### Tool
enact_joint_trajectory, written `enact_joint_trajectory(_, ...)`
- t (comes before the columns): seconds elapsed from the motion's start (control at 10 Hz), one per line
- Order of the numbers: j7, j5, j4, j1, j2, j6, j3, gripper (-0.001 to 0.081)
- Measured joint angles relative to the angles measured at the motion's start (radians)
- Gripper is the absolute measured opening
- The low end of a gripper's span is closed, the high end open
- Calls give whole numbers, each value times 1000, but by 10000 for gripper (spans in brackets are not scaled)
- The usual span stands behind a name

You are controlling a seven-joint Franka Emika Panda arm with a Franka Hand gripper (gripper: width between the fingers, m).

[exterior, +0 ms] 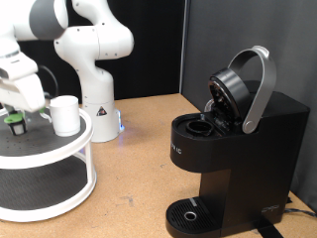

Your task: Make a cup of coffee with the keurig machine

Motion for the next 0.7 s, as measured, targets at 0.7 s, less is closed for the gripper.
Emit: enact_joint_trajectory(0.7,5,107,86,0,-90,-169,30,481)
